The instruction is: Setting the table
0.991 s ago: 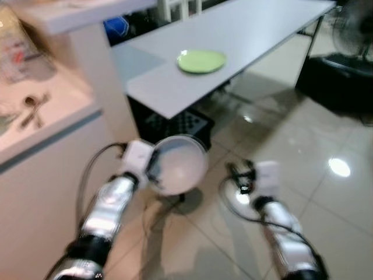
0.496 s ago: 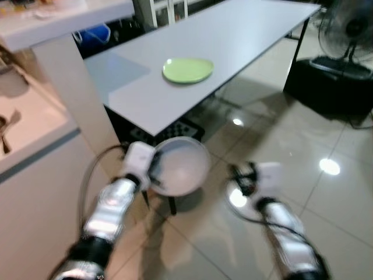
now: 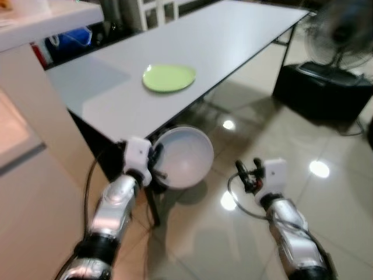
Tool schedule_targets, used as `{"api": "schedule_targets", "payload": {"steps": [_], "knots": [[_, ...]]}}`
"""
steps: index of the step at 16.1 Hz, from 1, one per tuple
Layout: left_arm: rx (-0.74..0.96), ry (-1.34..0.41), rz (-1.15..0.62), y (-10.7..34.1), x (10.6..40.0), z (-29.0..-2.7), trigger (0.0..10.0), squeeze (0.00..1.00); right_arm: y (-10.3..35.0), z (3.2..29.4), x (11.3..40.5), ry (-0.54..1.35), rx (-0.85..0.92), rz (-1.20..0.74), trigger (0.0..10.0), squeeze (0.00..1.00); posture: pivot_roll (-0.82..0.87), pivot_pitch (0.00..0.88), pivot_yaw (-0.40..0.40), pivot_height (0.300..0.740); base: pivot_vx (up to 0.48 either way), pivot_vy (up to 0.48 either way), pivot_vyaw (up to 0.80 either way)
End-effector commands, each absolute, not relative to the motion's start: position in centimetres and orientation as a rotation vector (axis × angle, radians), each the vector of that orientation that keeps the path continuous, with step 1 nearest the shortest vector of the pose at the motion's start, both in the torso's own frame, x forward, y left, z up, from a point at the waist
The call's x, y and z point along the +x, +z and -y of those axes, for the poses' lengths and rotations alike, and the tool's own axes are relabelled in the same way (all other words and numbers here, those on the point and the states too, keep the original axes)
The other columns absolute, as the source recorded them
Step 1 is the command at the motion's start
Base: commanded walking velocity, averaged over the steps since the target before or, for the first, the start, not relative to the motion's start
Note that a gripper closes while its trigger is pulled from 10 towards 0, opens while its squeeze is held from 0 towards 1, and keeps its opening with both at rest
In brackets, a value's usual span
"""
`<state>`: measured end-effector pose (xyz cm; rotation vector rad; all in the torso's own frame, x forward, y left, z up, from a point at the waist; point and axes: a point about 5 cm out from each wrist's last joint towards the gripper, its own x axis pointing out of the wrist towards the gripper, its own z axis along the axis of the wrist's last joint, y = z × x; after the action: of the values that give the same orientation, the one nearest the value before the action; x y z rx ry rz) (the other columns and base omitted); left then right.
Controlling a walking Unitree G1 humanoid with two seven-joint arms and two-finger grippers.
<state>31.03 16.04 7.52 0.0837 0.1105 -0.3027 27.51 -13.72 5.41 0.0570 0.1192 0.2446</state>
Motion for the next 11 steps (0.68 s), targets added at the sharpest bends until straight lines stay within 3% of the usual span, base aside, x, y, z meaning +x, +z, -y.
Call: {"api": "schedule_targets", "payload": {"steps": [1, 8, 11], "knots": [[0.076, -0.305, -0.064, 8.63, 31.53, -15.76, 0.0, 0.50, 5.58, 14.06, 27.57, 0.241, 0.050, -0.113, 10.0, 0.00, 0.03, 0.000, 0.083, 0.740, 0.337, -0.337, 0.00], [0.132, -0.322, -0.088, 8.40, 31.71, -15.37, 0.0, 0.53, 5.61, 14.07, 27.42, 0.232, 0.043, -0.115, 10.0, 0.00, 0.02, 0.000, 0.091, 0.740, 0.379, -0.288, 0.00], [0.144, -0.337, -0.088, 8.47, 31.72, -14.96, 0.0, 0.52, 5.54, 14.08, 27.37, 0.225, 0.039, -0.117, 10.0, 0.00, 0.02, 0.000, 0.098, 0.740, 0.458, 0.000, 0.00]]}}
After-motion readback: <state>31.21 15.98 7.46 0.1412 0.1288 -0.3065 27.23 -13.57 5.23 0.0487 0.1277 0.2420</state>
